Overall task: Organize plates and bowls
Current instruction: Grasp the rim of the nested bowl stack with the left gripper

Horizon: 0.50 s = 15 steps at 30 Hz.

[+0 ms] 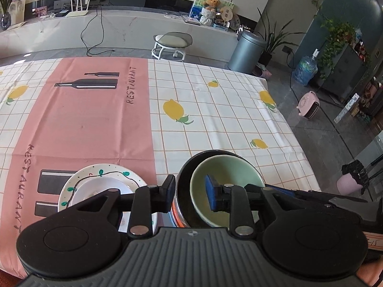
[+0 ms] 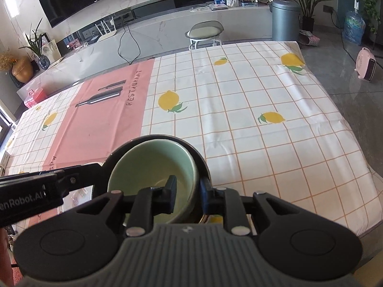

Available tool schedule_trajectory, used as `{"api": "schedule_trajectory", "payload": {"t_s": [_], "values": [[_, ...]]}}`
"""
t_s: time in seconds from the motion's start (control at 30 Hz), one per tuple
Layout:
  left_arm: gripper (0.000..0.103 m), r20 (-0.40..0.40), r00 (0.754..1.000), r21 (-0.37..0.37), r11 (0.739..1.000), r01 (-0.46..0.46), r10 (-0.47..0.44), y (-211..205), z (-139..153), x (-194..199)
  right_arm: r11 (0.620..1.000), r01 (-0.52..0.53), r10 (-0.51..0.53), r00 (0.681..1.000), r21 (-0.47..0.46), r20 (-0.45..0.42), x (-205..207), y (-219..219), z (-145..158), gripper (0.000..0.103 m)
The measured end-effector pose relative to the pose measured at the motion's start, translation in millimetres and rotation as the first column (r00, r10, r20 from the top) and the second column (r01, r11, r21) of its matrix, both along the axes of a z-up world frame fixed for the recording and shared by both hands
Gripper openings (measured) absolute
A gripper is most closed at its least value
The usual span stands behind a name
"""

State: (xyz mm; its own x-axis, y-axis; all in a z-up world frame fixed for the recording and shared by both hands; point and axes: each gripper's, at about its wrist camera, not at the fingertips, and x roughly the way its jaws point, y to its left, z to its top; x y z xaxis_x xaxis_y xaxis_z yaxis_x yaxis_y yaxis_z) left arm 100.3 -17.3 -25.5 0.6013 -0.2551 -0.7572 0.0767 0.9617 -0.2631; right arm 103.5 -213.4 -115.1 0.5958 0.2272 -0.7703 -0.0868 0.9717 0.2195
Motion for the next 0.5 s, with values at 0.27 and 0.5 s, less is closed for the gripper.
{"api": "schedule_trajectory", "payload": {"t_s": [0.27,0.5], "values": [[0.05,0.01,0.999,-0.043,0.998,-0.034,0.034,11.9,1.2,0.3,1.0,0.004,-0.005,0.998,0.016,0.066,-5.2,-4.7,15.9,0.029],[0.068,-0.06,0.998,-0.133,0.99,-0.045,0.037,20.1,-13.7,3.8,0.99,0.103,-0.108,0.993,0.101,0.046,-4.3,-27.3,16.0,0.065]]}}
